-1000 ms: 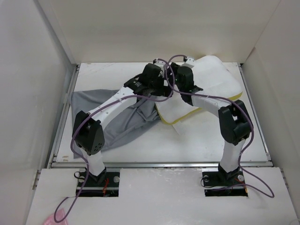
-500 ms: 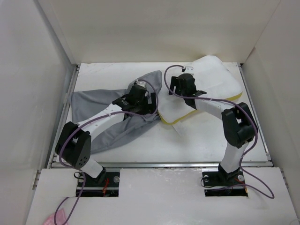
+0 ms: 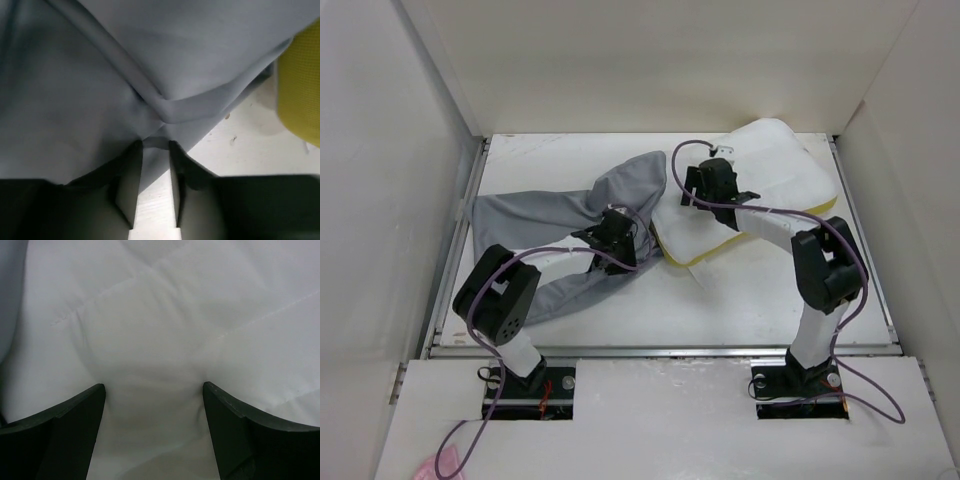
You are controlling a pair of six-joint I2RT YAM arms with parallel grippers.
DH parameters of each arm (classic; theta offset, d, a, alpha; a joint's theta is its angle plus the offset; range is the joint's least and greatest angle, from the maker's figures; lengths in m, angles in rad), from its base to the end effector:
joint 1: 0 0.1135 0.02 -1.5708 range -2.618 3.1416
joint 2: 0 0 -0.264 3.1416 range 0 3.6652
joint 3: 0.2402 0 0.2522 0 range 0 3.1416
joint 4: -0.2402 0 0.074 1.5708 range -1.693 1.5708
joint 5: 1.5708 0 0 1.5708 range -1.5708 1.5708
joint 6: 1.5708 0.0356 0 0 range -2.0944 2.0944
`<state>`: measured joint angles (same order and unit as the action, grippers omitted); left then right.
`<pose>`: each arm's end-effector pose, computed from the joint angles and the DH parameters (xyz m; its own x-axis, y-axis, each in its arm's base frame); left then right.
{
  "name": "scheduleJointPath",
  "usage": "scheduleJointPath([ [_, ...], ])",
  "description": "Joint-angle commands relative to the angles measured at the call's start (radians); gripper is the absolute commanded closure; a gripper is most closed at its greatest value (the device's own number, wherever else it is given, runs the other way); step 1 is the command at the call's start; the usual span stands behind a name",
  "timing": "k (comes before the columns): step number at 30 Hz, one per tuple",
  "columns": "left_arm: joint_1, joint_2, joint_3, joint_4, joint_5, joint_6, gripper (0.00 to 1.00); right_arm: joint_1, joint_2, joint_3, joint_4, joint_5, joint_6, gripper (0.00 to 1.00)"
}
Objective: Put the pillow into the pillowcase
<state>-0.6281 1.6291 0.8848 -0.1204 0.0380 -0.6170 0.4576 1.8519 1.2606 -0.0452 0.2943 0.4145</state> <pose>0.2640 -0.1934 0.1719 -0.8534 -0.0948 -0.5125 0.1390 0.9064 -0.3990 0.3786 0.1749 0.2162 -0.5741 0.1469 -0.8055 0.0193 0.9859 0.1661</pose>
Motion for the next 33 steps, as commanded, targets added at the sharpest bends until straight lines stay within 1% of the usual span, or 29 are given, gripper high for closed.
scheduleJointPath([
  [1,-0.004,0.015,-0.030,0.004,-0.055,-0.027,0.76,-0.008,-0.011,-0.068,-0.107,-0.058,0.041,0.16],
  [2,-0.004,0.015,-0.030,-0.016,-0.075,-0.042,0.92,-0.008,-0.037,-0.084,-0.107,-0.058,0.059,0.16],
  [3,0.005,0.005,-0.047,-0.060,-0.093,-0.056,1.00,0.003,-0.049,-0.099,-0.107,-0.058,0.069,0.16],
  [4,0.005,-0.029,-0.059,-0.079,-0.116,-0.056,1.00,0.018,-0.075,-0.133,-0.107,-0.058,0.069,0.16],
  [5,0.005,-0.029,-0.073,-0.102,-0.128,-0.073,1.00,0.029,-0.089,-0.150,-0.107,-0.058,0.069,0.16],
  [8,0.005,-0.156,-0.139,-0.195,-0.150,-0.131,1.00,0.073,-0.134,-0.216,-0.107,-0.067,0.109,0.16],
  [9,0.005,-0.242,-0.158,-0.215,-0.150,-0.142,1.00,0.084,-0.166,-0.230,-0.107,-0.078,0.122,0.16],
  [10,0.014,-0.285,-0.193,-0.263,-0.159,-0.159,1.00,0.095,-0.181,-0.240,-0.122,-0.078,0.133,0.16],
  [12,0.024,-0.366,-0.205,-0.327,-0.196,-0.209,1.00,0.137,-0.236,-0.265,-0.148,-0.104,0.133,0.16],
  [13,0.024,-0.440,-0.217,-0.362,-0.211,-0.222,1.00,0.156,-0.258,-0.265,-0.163,-0.104,0.133,0.16],
  [14,0.024,-0.472,-0.218,-0.419,-0.231,-0.249,1.00,0.195,-0.279,-0.265,-0.173,-0.093,0.133,0.16],
  [15,0.024,-0.501,-0.218,-0.420,-0.231,-0.250,1.00,0.214,-0.302,-0.277,-0.186,-0.093,0.109,0.16],
  [16,0.024,-0.550,-0.204,-0.407,-0.207,-0.241,0.93,0.233,-0.351,-0.277,-0.196,-0.074,0.089,0.16],
  [17,0.024,-0.569,-0.182,-0.407,-0.207,-0.253,0.77,0.246,-0.374,-0.277,-0.206,-0.035,0.073,0.16],
  [18,0.024,-0.583,-0.182,-0.383,-0.196,-0.244,0.62,0.256,-0.397,-0.277,-0.244,-0.012,0.063,0.16],
  [20,-0.010,-0.606,-0.158,-0.343,-0.187,-0.218,0.29,0.265,-0.459,-0.277,-0.291,0.037,0.037,0.16],
  [22,-0.019,-0.606,-0.127,-0.299,-0.187,-0.158,0.24,0.265,-0.497,-0.286,-0.350,0.088,0.017,0.14],
  [23,-0.031,-0.606,-0.116,-0.288,-0.187,-0.136,0.23,0.265,-0.538,-0.305,-0.363,0.088,-0.032,0.04],
  [24,-0.042,-0.588,-0.090,-0.265,-0.187,-0.113,0.20,0.265,-0.559,-0.319,-0.363,0.076,-0.051,0.00],
  [26,-0.042,-0.555,-0.055,-0.234,-0.213,-0.046,0.15,0.276,-0.608,-0.374,-0.337,0.034,-0.109,0.00],
  [27,-0.042,-0.507,-0.031,-0.217,-0.222,-0.020,0.14,0.276,-0.617,-0.389,-0.317,0.022,-0.109,0.00],
  [28,-0.042,-0.474,0.036,-0.193,-0.237,0.005,0.00,0.276,-0.617,-0.389,-0.300,0.011,-0.118,0.00],
  [29,-0.042,-0.441,0.081,-0.193,-0.283,0.038,0.00,0.276,-0.617,-0.389,-0.271,0.011,-0.118,0.00],
  [30,-0.042,-0.364,0.132,-0.193,-0.302,0.055,0.00,0.276,-0.602,-0.389,-0.250,0.029,-0.118,0.00],
  [31,-0.042,-0.323,0.235,-0.193,-0.320,0.074,0.00,0.276,-0.588,-0.376,-0.227,0.052,-0.132,0.00],
  [32,-0.042,-0.283,0.290,-0.193,-0.340,0.088,0.00,0.276,-0.570,-0.347,-0.191,0.052,-0.144,0.00],
  [33,-0.042,-0.240,0.343,-0.193,-0.349,0.136,0.00,0.276,-0.521,-0.325,-0.179,0.069,-0.167,0.00],
])
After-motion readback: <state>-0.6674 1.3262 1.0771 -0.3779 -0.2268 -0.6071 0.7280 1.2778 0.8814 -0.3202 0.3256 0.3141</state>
